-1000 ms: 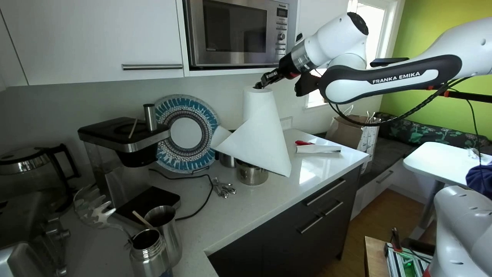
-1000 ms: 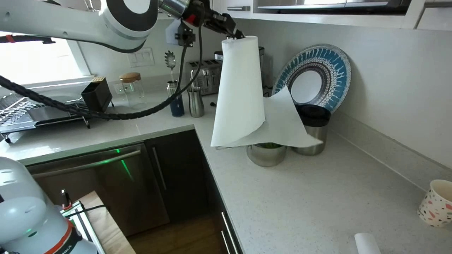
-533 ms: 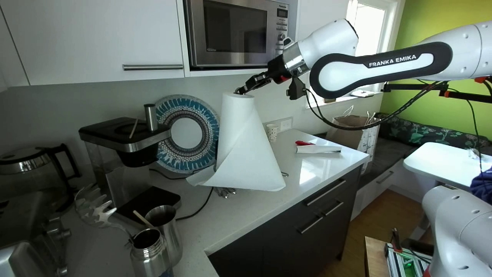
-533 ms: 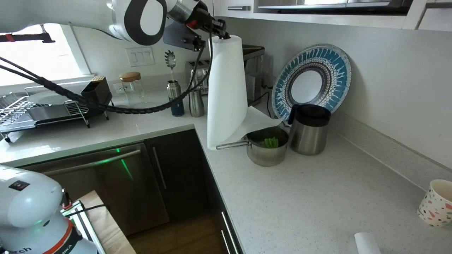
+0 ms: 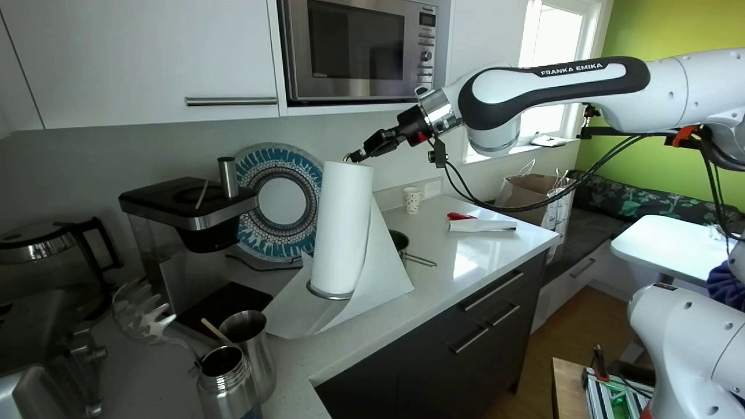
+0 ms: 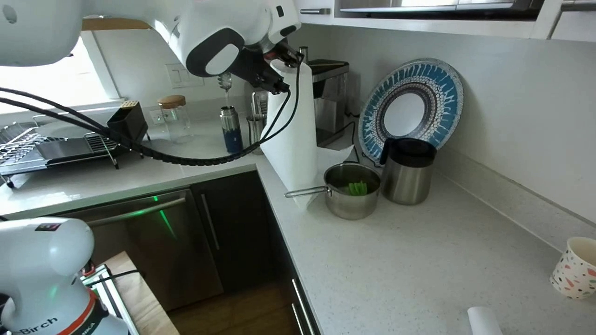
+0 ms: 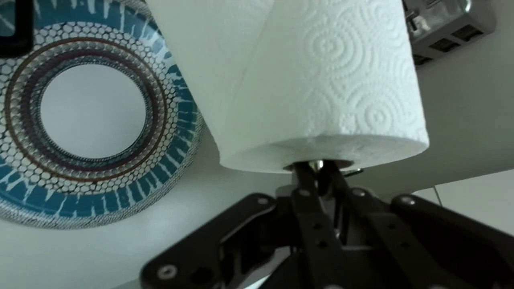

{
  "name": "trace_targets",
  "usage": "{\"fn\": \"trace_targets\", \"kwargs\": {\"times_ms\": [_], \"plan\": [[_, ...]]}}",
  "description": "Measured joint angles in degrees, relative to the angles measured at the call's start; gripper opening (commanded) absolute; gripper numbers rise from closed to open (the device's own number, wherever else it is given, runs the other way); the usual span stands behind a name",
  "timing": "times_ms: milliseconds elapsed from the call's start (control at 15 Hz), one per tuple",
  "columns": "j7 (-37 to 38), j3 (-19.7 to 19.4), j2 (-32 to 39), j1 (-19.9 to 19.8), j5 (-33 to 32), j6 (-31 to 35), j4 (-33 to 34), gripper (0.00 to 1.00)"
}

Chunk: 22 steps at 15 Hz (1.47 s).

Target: Move the paper towel to the left

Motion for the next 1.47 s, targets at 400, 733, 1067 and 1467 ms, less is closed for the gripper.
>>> {"fn": "trace_targets", "kwargs": {"times_ms": [400,733,1067,1467], "plan": [[-7.85,-4.55,0.19,1.43,3.41,-6.8,-0.66,0.03],[-13.6,-7.64,3.4,1.71,3.49,-4.47,-1.98,0.03],[-17.41,-8.23,4.83,3.1,3.54,0.5,-3.79,0.5],[-17.08,-7.61,5.16,3.73,3.54,1.14,-3.45,0.97]]}}
